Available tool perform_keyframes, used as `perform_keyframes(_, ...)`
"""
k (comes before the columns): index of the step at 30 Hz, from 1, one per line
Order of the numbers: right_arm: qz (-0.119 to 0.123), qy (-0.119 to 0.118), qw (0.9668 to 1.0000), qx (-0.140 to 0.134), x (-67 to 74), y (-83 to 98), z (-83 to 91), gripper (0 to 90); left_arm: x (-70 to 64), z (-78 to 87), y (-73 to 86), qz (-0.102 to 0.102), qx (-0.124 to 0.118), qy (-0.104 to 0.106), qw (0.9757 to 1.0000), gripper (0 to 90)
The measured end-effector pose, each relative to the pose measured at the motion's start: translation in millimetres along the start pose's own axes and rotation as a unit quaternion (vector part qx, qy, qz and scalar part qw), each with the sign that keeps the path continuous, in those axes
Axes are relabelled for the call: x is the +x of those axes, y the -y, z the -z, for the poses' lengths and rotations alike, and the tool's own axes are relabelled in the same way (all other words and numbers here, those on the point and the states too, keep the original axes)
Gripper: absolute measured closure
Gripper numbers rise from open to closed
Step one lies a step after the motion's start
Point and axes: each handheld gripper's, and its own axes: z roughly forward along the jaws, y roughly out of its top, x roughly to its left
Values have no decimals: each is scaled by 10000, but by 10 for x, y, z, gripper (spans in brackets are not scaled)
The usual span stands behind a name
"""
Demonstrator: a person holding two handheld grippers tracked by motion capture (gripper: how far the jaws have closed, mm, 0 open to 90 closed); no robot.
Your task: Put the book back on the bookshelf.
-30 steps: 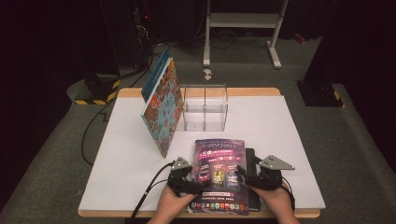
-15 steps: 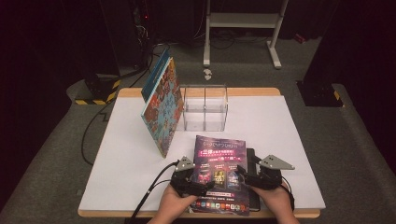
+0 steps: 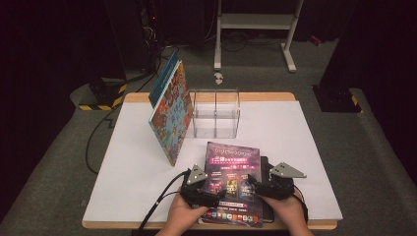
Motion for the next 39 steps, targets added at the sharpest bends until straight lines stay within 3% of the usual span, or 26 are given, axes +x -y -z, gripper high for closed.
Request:
perform_keyframes(5,86,105,9997,184,6,-18,-16,181,111,46,-4,108,-103,-19,9999,37)
perform_keyframes(7,-25,84,9997,244,-21,-22,-17,182,134,46,-7,139,-89,-14,9999,42)
perform_keyframes(13,-81,339,9989,320,-103,-18,42,202,129,43,-9,174,-89,86,9998,64)
perform_keyframes(16,-141,385,9987,304,-153,-4,65,202,142,30,-12,152,-140,33,9998,124)
perform_keyframes(20,-41,468,9987,216,-127,11,78,219,166,-59,-16,390,46,-93,9992,135)
perform_keyframes(23,-39,462,9988,185,-125,19,81,219,168,-123,-20,655,138,-35,9978,64)
perform_keyframes(26,-19,472,9988,157,-119,22,84,226,173,-153,-23,756,197,15,9969,27)
perform_keyframes(39,-63,400,9991,135,-128,22,93,223,68,-171,-8,561,252,240,9978,32)
